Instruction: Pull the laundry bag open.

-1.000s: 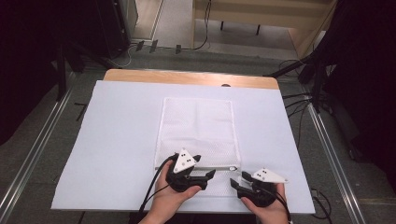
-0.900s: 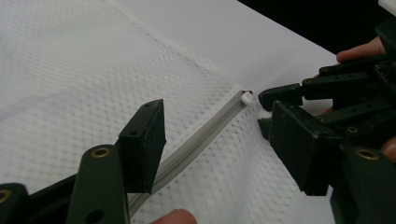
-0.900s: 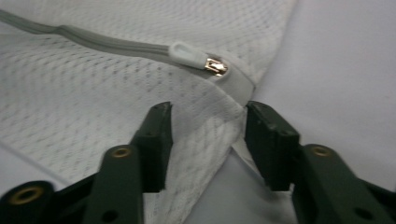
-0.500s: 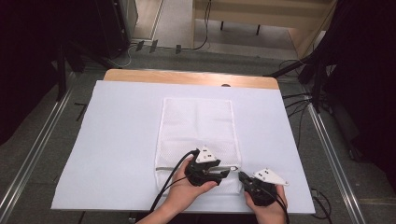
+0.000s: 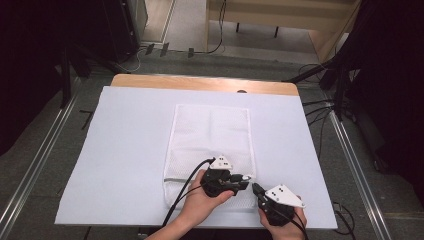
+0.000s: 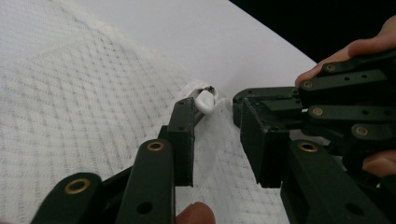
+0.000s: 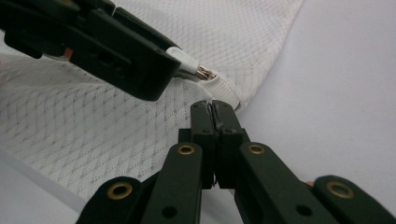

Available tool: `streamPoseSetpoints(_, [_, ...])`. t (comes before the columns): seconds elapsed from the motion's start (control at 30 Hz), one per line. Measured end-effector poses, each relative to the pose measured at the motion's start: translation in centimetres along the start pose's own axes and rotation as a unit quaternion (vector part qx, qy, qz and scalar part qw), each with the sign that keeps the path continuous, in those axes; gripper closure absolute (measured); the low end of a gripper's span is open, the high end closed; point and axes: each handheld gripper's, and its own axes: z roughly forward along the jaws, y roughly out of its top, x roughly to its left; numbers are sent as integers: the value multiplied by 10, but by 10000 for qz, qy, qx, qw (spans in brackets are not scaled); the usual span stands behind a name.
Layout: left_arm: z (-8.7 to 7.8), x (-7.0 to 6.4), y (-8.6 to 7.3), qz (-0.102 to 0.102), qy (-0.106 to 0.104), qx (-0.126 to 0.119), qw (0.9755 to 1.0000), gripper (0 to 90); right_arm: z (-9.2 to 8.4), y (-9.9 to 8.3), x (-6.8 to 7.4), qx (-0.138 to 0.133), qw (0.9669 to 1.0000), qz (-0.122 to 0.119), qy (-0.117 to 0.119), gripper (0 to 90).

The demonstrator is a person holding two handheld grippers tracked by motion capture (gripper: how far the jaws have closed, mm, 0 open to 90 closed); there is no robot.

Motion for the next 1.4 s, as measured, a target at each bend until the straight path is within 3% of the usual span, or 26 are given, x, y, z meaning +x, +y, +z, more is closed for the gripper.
streamPoseSetpoints(0.17, [-2,1,2,-74,-121,-29,9999,695,1,1,7,1,9997,-243,76,900])
streamPoseSetpoints(0.37, [-3,9,2,-328,-160,11,9993,751,2,2,12,6,9990,-421,132,900])
streamPoseSetpoints(0.57, [-2,12,2,-477,-210,24,9986,712,3,1,17,22,9977,-646,201,900])
streamPoseSetpoints(0.63, [-3,13,1,-462,-91,60,9989,789,3,1,18,35,9975,-673,207,900])
streamPoseSetpoints(0.7, [-4,15,1,-492,-116,56,9987,836,4,1,18,43,9974,-682,211,900])
streamPoseSetpoints(0.93, [-6,17,0,-584,-301,-65,9978,874,3,1,17,7,9978,-637,204,897])
streamPoseSetpoints(1.03, [-10,18,-1,-650,-442,-229,9966,875,1,2,14,-45,9993,-273,269,773])
streamPoseSetpoints(1.13, [-16,22,-2,-700,-626,-448,9946,875,-4,6,8,-152,9979,346,532,604])
streamPoseSetpoints(1.2, [-18,23,-2,-711,-677,-527,9938,875,-4,7,4,-203,9970,504,555,539])
streamPoseSetpoints(1.23, [-21,26,-3,-771,-801,-625,9918,874,-2,8,2,-178,9963,588,594,498])
streamPoseSetpoints(1.3, [-22,27,-5,-767,-810,-662,9916,875,4,8,-3,5,9942,730,787,453])
streamPoseSetpoints(1.33, [-22,27,-6,-756,-804,-668,9916,875,10,8,-6,175,9907,871,1033,443])
streamPoseSetpoints(1.4, [-21,27,-8,-741,-785,-650,9920,874,17,7,-8,265,9855,1020,1332,458])
